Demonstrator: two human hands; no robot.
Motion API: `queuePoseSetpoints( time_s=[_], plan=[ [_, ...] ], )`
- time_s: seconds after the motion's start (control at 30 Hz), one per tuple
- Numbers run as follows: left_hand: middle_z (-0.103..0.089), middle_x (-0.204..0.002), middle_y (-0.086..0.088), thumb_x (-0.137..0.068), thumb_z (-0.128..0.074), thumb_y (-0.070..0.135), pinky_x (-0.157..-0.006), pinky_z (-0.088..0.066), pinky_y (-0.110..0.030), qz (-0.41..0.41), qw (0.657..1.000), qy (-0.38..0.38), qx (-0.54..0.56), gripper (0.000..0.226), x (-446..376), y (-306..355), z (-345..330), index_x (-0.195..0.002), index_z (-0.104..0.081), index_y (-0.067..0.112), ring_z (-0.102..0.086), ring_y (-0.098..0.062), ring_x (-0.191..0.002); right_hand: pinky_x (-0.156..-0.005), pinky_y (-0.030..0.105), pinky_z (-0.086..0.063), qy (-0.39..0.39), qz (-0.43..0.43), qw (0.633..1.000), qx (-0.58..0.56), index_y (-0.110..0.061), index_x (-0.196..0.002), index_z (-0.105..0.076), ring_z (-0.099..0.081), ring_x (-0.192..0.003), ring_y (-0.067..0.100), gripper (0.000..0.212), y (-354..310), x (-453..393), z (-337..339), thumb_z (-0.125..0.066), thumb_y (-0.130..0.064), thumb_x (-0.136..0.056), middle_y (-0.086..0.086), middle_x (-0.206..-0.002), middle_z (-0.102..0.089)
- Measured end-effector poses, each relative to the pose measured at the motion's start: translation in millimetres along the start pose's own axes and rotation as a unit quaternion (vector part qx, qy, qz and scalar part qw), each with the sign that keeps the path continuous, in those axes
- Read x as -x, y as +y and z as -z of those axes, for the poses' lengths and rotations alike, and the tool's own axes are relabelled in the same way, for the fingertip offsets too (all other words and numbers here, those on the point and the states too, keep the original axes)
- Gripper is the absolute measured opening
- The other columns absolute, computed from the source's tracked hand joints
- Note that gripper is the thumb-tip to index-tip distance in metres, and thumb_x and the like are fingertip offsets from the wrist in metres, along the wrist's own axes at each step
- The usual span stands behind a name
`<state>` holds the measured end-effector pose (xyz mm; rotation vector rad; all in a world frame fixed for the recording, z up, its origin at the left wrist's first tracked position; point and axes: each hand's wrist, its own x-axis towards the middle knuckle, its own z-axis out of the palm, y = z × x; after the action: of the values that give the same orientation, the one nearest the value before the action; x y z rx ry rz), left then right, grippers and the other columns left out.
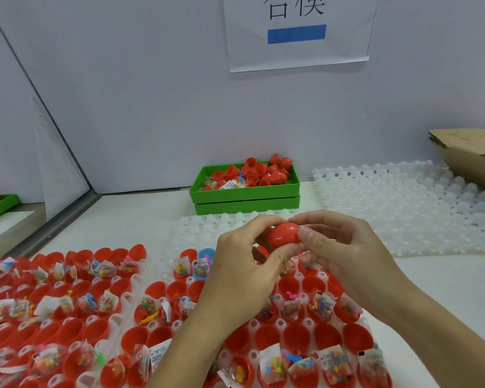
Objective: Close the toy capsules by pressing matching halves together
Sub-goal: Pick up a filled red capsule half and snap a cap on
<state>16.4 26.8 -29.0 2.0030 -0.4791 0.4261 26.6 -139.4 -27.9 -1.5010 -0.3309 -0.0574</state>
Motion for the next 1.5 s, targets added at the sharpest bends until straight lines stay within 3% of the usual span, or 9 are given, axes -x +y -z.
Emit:
queuePoseSetpoints(
  time_s=[0.17,0.3,0.4,0.53,0.7,0.87,1.0,1.33,1.5],
  plan=[
    [-0.069,-0.090,0.015,-0.078,-0.079,0.035,-0.065,-0.053,-0.014,0.010,1.000,0.001,0.011,0.042,-0.5,0.6,1.5,-0.116,-0.061,0.034,-0.068,-0.006,-0.083,-0.070,0.027,-0.060,0.024,0.004,1.000,-0.009,-0.024,-0.091,-0.077,-0.073,-0.078,0.021,0.034,0.8,-0.6,-0.5,-0.070,-0.047,-0.068,0.009,-0.083,-0.075],
    [-0.068,-0.093,0.015,-0.083,-0.077,0.016,-0.068,-0.057,-0.025,0.009,1.000,0.006,0.026,0.033,-1.8,-0.4,2.3,-0.109,-0.064,0.031,-0.067,-0.008,-0.084,-0.065,0.023,-0.058,0.021,-0.017,0.998,-0.053,-0.019,-0.085,-0.078,-0.072,-0.069,0.023,0.036,0.1,-2.1,-2.7,-0.068,-0.048,-0.067,0.012,-0.074,-0.073],
    [-0.070,-0.093,0.014,-0.083,-0.074,0.029,-0.073,-0.058,-0.029,0.018,0.998,0.005,0.056,0.025,-1.2,-0.3,2.2,-0.106,-0.066,0.030,-0.068,-0.007,-0.087,-0.064,0.024,-0.058,0.009,-0.027,0.998,-0.060,-0.012,-0.085,-0.077,-0.071,-0.068,0.026,0.041,-0.1,-2.1,-2.4,-0.067,-0.049,-0.070,0.018,-0.076,-0.072],
    [-0.072,-0.088,0.007,-0.086,-0.071,0.035,-0.066,-0.056,-0.019,0.028,0.995,0.005,0.093,0.017,-1.1,0.1,2.7,-0.101,-0.069,0.026,-0.069,-0.008,-0.079,-0.066,0.029,-0.058,-0.002,0.004,0.999,-0.044,-0.015,-0.098,-0.075,-0.071,-0.076,0.026,0.035,-2.3,-0.1,0.1,-0.068,-0.040,-0.074,0.012,-0.087,-0.074],
    [-0.073,-0.084,0.004,-0.085,-0.064,0.047,-0.069,-0.059,-0.026,0.038,0.995,-0.011,0.093,0.026,-1.2,0.4,2.9,-0.099,-0.070,0.025,-0.071,-0.010,-0.076,-0.064,0.019,-0.056,0.012,0.054,0.998,0.022,-0.019,-0.099,-0.076,-0.073,-0.075,0.013,0.027,-4.7,2.4,-1.3,-0.067,-0.027,-0.076,0.001,-0.089,-0.077],
    [-0.070,-0.094,0.010,-0.084,-0.071,0.035,-0.070,-0.058,-0.024,0.025,0.994,-0.020,0.102,0.033,-1.2,1.7,5.6,-0.115,-0.063,0.030,-0.069,-0.012,-0.088,-0.070,0.025,-0.058,0.017,0.051,0.998,0.014,-0.024,-0.095,-0.079,-0.069,-0.070,0.018,0.023,-2.1,0.4,-0.8,-0.065,-0.035,-0.079,0.006,-0.084,-0.076],
    [-0.071,-0.096,0.008,-0.088,-0.072,0.017,-0.070,-0.058,-0.023,0.008,0.992,-0.020,0.127,0.027,-1.4,2.2,7.1,-0.113,-0.068,0.026,-0.068,-0.011,-0.090,-0.067,0.024,-0.056,0.002,0.044,0.999,-0.002,-0.024,-0.097,-0.077,-0.067,-0.064,0.018,0.025,-1.2,0.5,-0.2,-0.066,-0.036,-0.078,0.010,-0.073,-0.072],
    [-0.070,-0.091,0.007,-0.082,-0.071,0.029,-0.073,-0.059,-0.029,0.013,0.989,-0.017,0.146,0.015,-2.0,-0.8,2.6,-0.097,-0.068,0.027,-0.068,-0.014,-0.088,-0.059,0.021,-0.054,-0.011,0.053,0.999,-0.008,-0.020,-0.089,-0.076,-0.068,-0.058,0.017,0.025,-3.1,2.7,-4.7,-0.066,-0.040,-0.077,0.007,-0.066,-0.071],
    [-0.069,-0.089,0.001,-0.085,-0.070,0.028,-0.071,-0.060,-0.031,0.010,0.988,-0.039,0.150,0.024,-1.0,-0.6,6.2,-0.108,-0.064,0.025,-0.069,-0.017,-0.086,-0.057,0.024,-0.057,-0.006,0.040,0.999,-0.017,-0.018,-0.086,-0.076,-0.068,-0.056,0.022,0.027,-4.5,3.2,-4.8,-0.066,-0.041,-0.076,0.010,-0.065,-0.070]
  ],
)
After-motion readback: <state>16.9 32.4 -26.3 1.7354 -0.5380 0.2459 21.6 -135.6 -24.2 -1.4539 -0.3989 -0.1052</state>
